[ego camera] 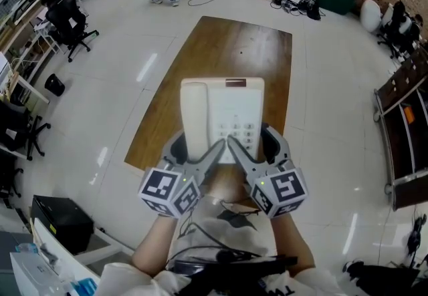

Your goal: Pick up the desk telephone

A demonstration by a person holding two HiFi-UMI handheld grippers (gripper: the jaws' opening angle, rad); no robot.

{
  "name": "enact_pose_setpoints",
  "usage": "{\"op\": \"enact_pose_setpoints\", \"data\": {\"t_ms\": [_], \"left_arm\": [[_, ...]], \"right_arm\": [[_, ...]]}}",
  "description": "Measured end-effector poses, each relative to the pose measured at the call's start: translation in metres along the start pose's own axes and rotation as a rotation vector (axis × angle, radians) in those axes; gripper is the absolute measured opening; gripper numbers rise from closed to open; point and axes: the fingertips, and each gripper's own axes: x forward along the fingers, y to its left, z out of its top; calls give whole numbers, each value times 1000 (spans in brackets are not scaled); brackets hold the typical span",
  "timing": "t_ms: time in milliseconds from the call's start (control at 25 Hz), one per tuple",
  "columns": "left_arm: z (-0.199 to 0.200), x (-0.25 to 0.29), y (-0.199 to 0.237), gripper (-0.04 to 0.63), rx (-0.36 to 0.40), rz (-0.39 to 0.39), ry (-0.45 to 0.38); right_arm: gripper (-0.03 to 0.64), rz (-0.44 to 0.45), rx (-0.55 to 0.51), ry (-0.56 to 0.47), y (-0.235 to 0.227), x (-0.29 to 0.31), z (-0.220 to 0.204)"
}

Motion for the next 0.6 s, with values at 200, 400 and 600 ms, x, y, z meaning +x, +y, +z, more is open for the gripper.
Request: {"op": "enact_pose_setpoints", "data": {"t_ms": [200, 400, 600], "left_arm": [[14, -11, -11, 348, 12, -9, -29], [23, -20, -21, 347, 24, -12, -51], [28, -29, -27, 347, 31, -13, -61]], "right_arm": [[319, -1, -20, -37, 8, -12, 15], [319, 0, -33, -62, 14, -23, 25], [319, 1, -42, -75, 21, -31, 31]]}}
